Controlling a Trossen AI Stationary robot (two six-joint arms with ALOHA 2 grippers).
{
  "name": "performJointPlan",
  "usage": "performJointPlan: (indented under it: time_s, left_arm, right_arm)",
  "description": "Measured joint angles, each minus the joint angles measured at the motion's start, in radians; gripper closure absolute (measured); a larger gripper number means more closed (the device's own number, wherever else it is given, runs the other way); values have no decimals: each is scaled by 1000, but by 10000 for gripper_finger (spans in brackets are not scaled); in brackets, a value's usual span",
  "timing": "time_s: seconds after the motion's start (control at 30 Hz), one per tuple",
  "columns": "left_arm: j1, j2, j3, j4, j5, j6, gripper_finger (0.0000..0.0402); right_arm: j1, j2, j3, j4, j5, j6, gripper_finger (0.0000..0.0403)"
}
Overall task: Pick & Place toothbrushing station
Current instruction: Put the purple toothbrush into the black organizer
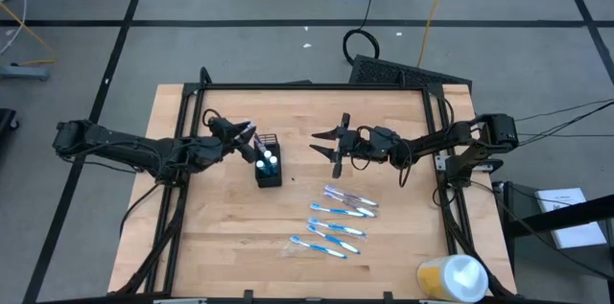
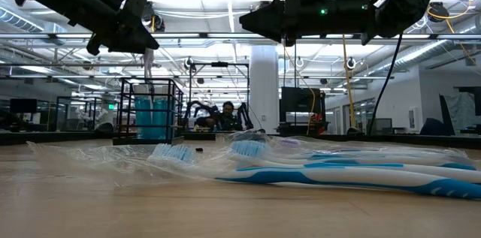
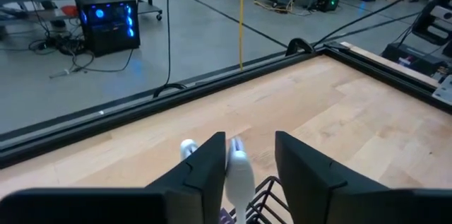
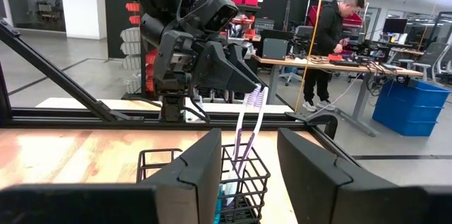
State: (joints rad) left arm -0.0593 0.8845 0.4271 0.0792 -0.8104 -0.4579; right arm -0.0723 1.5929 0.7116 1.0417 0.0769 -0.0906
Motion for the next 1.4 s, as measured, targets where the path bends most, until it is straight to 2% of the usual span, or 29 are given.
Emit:
performJointPlan:
  time_s: [0.27, 0.53, 0.77, 0.93, 1.07, 1.4]
  left_arm:
    - [0, -11, 0, 19, 0, 22, 235]
    - [-2, -32, 0, 142, 27, 167, 225]
    - [-10, -65, 5, 261, 24, 301, 224]
    - [-10, -64, 5, 334, 24, 363, 224]
    - [-10, -65, 5, 347, 24, 374, 224]
    - [-8, -65, 5, 344, 24, 367, 224]
  right_arm:
    - [0, 0, 0, 0, 0, 0, 273]
    - [8, -28, 0, -108, 0, 0, 273]
    - [73, -129, 1, -427, 8, 22, 273]
    - [153, -152, 1, -699, 88, 125, 270]
    - [202, -111, 0, -786, 108, 181, 257]
    - [220, 53, 1, -775, 93, 294, 242]
